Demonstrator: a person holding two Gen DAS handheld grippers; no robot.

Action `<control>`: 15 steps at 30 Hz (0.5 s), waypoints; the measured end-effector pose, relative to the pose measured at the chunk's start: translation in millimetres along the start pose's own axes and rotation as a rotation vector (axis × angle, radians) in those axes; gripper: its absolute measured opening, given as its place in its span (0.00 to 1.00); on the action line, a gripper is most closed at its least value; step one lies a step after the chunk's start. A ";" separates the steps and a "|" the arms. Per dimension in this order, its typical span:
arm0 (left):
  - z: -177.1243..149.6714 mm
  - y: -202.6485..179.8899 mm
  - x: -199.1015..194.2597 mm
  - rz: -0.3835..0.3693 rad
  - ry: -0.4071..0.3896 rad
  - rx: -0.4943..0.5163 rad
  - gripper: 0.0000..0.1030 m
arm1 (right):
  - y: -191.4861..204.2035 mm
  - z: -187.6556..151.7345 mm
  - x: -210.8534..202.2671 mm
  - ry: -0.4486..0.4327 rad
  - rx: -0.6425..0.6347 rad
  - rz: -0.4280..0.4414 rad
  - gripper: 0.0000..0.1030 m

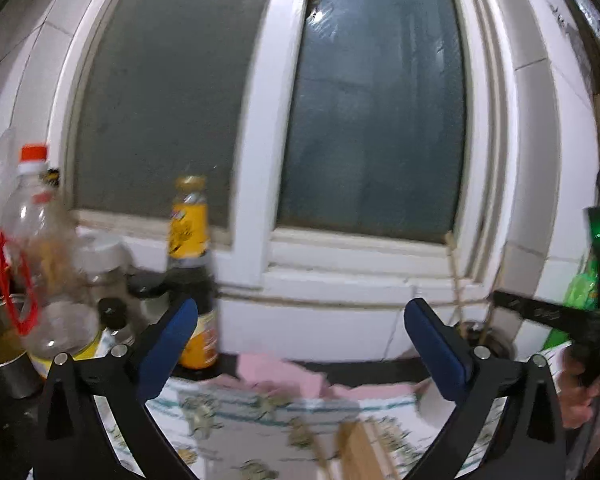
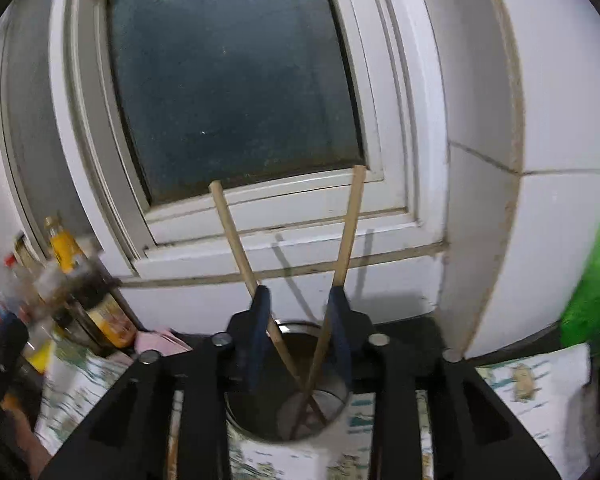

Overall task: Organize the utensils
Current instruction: 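Lower the chopsticks into the white cup and open both grippers, then withdraw both tools from the cup back toward the chopstick bundle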

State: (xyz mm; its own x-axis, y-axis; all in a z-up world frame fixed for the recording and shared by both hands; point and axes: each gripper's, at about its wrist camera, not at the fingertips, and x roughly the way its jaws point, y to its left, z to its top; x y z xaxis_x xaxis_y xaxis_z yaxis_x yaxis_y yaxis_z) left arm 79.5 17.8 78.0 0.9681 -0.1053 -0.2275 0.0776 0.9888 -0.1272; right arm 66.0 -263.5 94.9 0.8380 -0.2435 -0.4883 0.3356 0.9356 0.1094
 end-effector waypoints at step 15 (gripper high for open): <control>-39.3 40.8 51.7 0.127 0.261 -0.128 1.00 | 18.7 -66.2 -30.2 -0.084 0.088 0.069 0.66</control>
State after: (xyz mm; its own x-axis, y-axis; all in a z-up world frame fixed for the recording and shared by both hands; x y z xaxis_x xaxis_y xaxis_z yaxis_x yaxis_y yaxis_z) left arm 123.3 48.6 23.1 0.8731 -0.0215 -0.4871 -0.0866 0.9763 -0.1983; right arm 18.5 -221.7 54.4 0.8920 -0.2036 -0.4036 0.3098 0.9255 0.2177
